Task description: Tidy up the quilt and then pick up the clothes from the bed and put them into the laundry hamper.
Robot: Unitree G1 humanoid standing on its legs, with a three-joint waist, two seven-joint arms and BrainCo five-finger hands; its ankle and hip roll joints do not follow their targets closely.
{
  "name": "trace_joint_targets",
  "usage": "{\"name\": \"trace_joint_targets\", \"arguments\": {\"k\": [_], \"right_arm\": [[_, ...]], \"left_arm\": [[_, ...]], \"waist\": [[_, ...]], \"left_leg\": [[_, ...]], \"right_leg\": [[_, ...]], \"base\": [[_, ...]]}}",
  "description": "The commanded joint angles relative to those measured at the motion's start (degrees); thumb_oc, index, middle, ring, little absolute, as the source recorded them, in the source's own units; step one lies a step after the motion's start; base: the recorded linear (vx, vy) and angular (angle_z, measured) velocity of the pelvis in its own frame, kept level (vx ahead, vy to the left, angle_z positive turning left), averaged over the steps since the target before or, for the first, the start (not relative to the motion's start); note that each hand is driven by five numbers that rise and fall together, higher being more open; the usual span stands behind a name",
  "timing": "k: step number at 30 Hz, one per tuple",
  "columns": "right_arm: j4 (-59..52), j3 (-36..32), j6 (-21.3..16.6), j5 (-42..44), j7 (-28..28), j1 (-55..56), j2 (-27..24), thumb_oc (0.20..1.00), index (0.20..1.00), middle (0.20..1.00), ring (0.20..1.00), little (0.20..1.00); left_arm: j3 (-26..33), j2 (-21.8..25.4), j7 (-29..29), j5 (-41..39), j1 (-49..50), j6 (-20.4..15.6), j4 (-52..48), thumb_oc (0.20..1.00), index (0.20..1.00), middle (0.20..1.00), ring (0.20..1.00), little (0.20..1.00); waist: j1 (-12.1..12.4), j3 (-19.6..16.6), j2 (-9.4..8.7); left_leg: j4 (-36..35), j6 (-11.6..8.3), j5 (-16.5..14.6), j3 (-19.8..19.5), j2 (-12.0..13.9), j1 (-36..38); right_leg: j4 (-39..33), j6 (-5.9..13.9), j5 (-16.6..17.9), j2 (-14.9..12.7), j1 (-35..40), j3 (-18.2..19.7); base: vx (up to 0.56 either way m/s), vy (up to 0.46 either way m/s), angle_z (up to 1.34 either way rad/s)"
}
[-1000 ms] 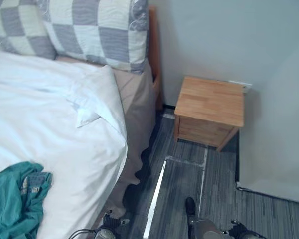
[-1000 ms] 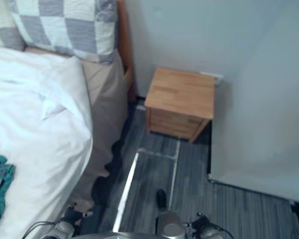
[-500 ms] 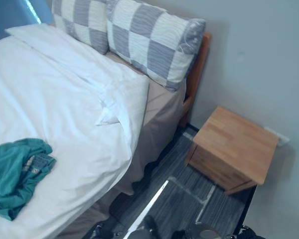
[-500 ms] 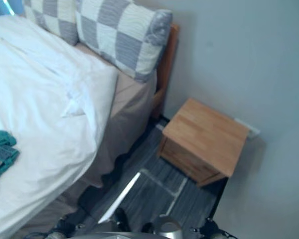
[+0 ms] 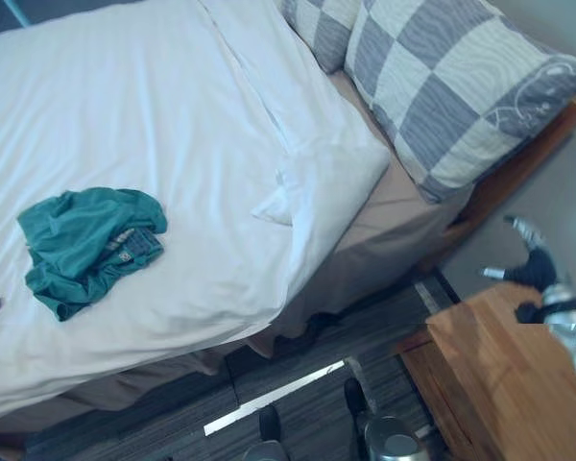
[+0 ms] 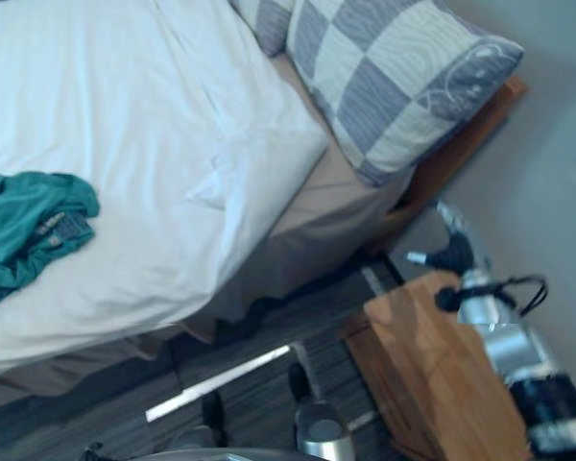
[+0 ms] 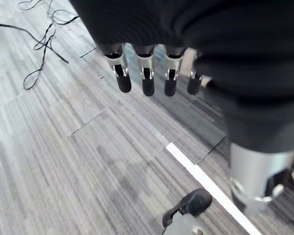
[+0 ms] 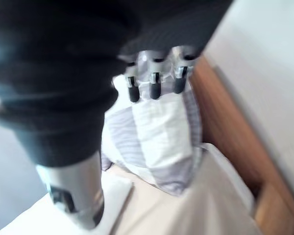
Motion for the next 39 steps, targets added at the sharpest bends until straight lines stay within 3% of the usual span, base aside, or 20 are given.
{"name": "trace_joint_targets", "arguments": {"k": [1, 5, 6, 7, 8, 10, 19, 20, 21, 23, 27, 30, 32, 33, 34, 37, 39], "right_arm": [[2.08, 6.94, -2.23, -1.21, -1.00, -12.49, -1.32, 1.000, 1.000, 1.000, 1.000, 1.000], [5.45, 14.86, -1.83, 0.12, -2.24, -24.98, -1.52, 1.000, 1.000, 1.000, 1.000, 1.000], [6.40, 15.79, -1.40, 0.46, -2.59, -26.80, -2.25, 1.000, 1.000, 1.000, 1.000, 1.000], [8.34, 18.62, -0.52, 0.06, -3.18, -30.50, -3.58, 1.000, 1.000, 1.000, 1.000, 1.000], [9.38, 19.80, -0.25, -0.03, -3.53, -32.89, -2.97, 1.000, 1.000, 1.000, 1.000, 1.000], [12.24, 22.36, 0.44, -0.39, -3.99, -37.69, -2.71, 1.000, 1.000, 1.000, 1.000, 1.000], [25.63, 30.08, 0.11, 3.23, -5.45, -49.59, -0.10, 1.000, 1.000, 1.000, 1.000, 1.000], [27.58, 32.50, 0.24, 3.35, -4.35, -50.34, 1.82, 0.501, 0.501, 0.501, 0.501, 0.501], [28.30, 32.85, 0.30, 3.50, -4.41, -50.72, 2.12, 0.200, 0.200, 0.200, 0.200, 0.200], [35.02, 33.81, 0.96, 3.25, -4.15, -51.26, 3.39, 0.200, 0.200, 0.200, 0.200, 0.200], [36.26, 31.21, 1.39, 4.04, -4.72, -47.48, 4.57, 0.200, 0.200, 0.200, 0.200, 0.200], [33.71, 25.49, 1.67, 4.58, -5.12, -38.52, 4.98, 0.200, 0.200, 0.200, 0.200, 0.200], [30.82, 17.65, 1.94, 4.58, -5.50, -26.00, 5.81, 0.200, 0.200, 0.200, 0.200, 0.200], [30.24, 14.37, 1.99, 4.93, -5.47, -21.07, 6.46, 0.511, 0.511, 0.511, 0.511, 0.511], [30.21, 11.02, 2.03, 6.50, -5.62, -16.41, 7.76, 1.000, 1.000, 1.000, 1.000, 1.000], [30.68, 6.44, 2.07, 8.97, -5.63, -10.18, 10.27, 1.000, 1.000, 1.000, 1.000, 1.000], [33.37, 0.53, 1.69, 15.07, -5.98, -4.03, 13.42, 1.000, 1.000, 1.000, 1.000, 1.000]], "left_arm": [[-2.52, 3.60, 1.18, -0.43, -4.24, -1.19, 1.51, 1.000, 1.000, 1.000, 1.000, 1.000], [-4.07, 3.22, 1.91, -2.52, -5.85, -1.52, 1.58, 1.000, 1.000, 1.000, 1.000, 1.000], [-4.76, 3.42, 2.05, -3.07, -6.70, -1.55, 1.49, 1.000, 1.000, 1.000, 1.000, 1.000], [-5.27, 3.85, 2.05, -3.46, -7.28, -1.55, 0.81, 1.000, 1.000, 1.000, 1.000, 1.000], [-5.49, 3.90, 1.95, -3.00, -7.18, -1.58, 0.11, 1.000, 1.000, 1.000, 1.000, 1.000], [-6.08, 4.40, 1.87, -3.01, -7.78, -1.67, -0.39, 1.000, 1.000, 1.000, 1.000, 1.000], [-8.30, 6.95, 2.83, -2.93, -11.49, -2.67, -0.46, 1.000, 1.000, 1.000, 1.000, 1.000], [-8.78, 7.94, 2.58, -2.10, -14.37, -2.97, -0.27, 1.000, 1.000, 1.000, 1.000, 1.000], [-8.77, 7.89, 2.43, -2.46, -14.13, -3.35, -0.41, 1.000, 1.000, 1.000, 1.000, 1.000], [-9.36, 6.52, 2.48, -3.58, -14.08, -3.39, -0.86, 1.000, 1.000, 1.000, 1.000, 1.000], [-9.73, 5.22, 2.39, -4.53, -15.62, -3.28, -1.36, 1.000, 1.000, 1.000, 1.000, 1.000], [-9.22, 4.06, 2.48, -4.50, -16.40, -2.49, -1.26, 1.000, 1.000, 1.000, 1.000, 1.000], [-8.14, 2.49, 2.47, -3.90, -16.16, -1.50, -1.00, 1.000, 1.000, 1.000, 1.000, 1.000], [-7.84, 2.06, 2.38, -3.57, -15.76, -1.20, -0.85, 1.000, 1.000, 1.000, 1.000, 1.000], [-7.39, 1.55, 2.13, -3.36, -15.26, -0.68, -0.56, 1.000, 1.000, 1.000, 1.000, 1.000], [-6.66, 1.05, 1.73, -3.09, -14.64, -0.03, 0.00, 1.000, 1.000, 1.000, 1.000, 1.000], [-5.46, 0.57, 1.31, -3.01, -13.63, 0.80, 1.44, 1.000, 1.000, 1.000, 1.000, 1.000]], "waist": [[3.85, 0.38, -3.98], [5.16, 3.38, -3.58], [5.51, 4.24, -3.70], [4.47, 5.06, -3.85], [4.50, 6.05, -2.99], [4.80, 6.95, -2.51], [6.02, 10.40, -0.62], [5.76, 11.13, -0.12], [6.02, 11.20, 0.38], [6.41, 11.32, 0.84], [6.08, 10.80, 0.77], [5.11, 9.82, 0.33], [3.89, 7.34, -0.39], [3.57, 6.60, -0.67], [3.02, 5.63, -0.92], [2.51, 3.85, -1.00], [1.31, 2.47, -1.21]], "left_leg": [[2.76, -4.81, -6.64, -2.67, 0.99, 1.32], [3.78, -5.55, -4.51, -4.54, 1.24, -2.66], [5.47, -5.38, -4.68, -2.63, 0.98, -4.21], [9.63, -4.70, -6.56, 4.19, 1.09, -5.42], [11.10, -4.16, -6.26, 6.77, 1.36, -6.95], [10.31, -4.72, -5.32, 8.32, 1.86, -8.15], [8.50, -4.94, -2.47, 7.60, 2.17, -14.63], [9.36, -5.09, -2.62, 7.85, 2.36, -16.10], [9.60, -5.07, -2.55, 7.61, 2.24, -16.60], [10.42, -5.20, -2.36, 6.63, 2.11, -17.16], [10.15, -5.28, -2.20, 6.12, 2.19, -16.04], [9.35, -5.26, -2.98, 6.10, 1.97, -12.96], [7.91, -5.10, -3.42, 6.45, 1.69, -9.68], [7.32, -5.01, -3.85, 6.52, 1.58, -8.08], [6.65, -4.97, -4.00, 6.65, 1.44, -6.69], [5.48, -4.81, -3.91, 6.86, 1.24, -5.02], [4.33, -4.81, -4.26, 7.59, 1.27, -2.64]], "right_leg": [[4.35, 5.60, -10.18, -5.77, -1.10, -0.45], [4.58, 4.68, -10.09, -5.21, -2.64, -2.28], [4.81, 4.42, -10.14, -5.90, -3.25, -3.69], [6.33, 4.25, -11.03, -6.97, -5.19, -7.02], [7.49, 4.23, -11.51, -6.84, -5.89, -8.40], [9.06, 3.99, -11.40, -6.57, -7.46, -9.49], [14.36, 4.46, -10.76, -6.31, -17.89, -9.62], [16.36, 4.52, -11.45, -6.59, -20.12, -9.10], [17.10, 4.52, -11.60, -6.77, -20.72, -9.34], [18.12, 4.34, -12.13, -7.02, -20.85, -10.01], [16.84, 4.09, -12.14, -6.98, -18.87, -10.38], [15.59, 3.97, -12.49, -6.58, -15.43, -10.62], [12.87, 3.95, -11.81, -6.12, -11.88, -10.77], [12.20, 4.04, -11.97, -6.17, -10.28, -10.79], [11.21, 4.08, -11.75, -6.20, -8.90, -10.74], [9.47, 4.16, -11.16, -6.18, -7.12, -10.62], [8.14, 4.37, -11.08, -6.16, -5.03, -10.28]], "base": [[-0.04, -0.224, 0.30], [-0.11, -0.150, 0.30], [-0.17, -0.179, 0.43], [-0.17, -0.206, 0.90], [-0.11, -0.131, 1.20], [-0.11, -0.044, 1.12], [-0.08, -0.028, 0.01], [-0.06, 0.000, -0.12], [-0.08, -0.013, -0.10], [-0.04, -0.036, -0.01], [0.01, -0.009, 0.14], [0.05, 0.005, 0.10], [0.17, -0.008, 0.10], [0.15, -0.001, -0.06], [0.14, 0.006, -0.14], [0.09, 0.012, -0.06], [0.14, 0.045, 0.07]]}}
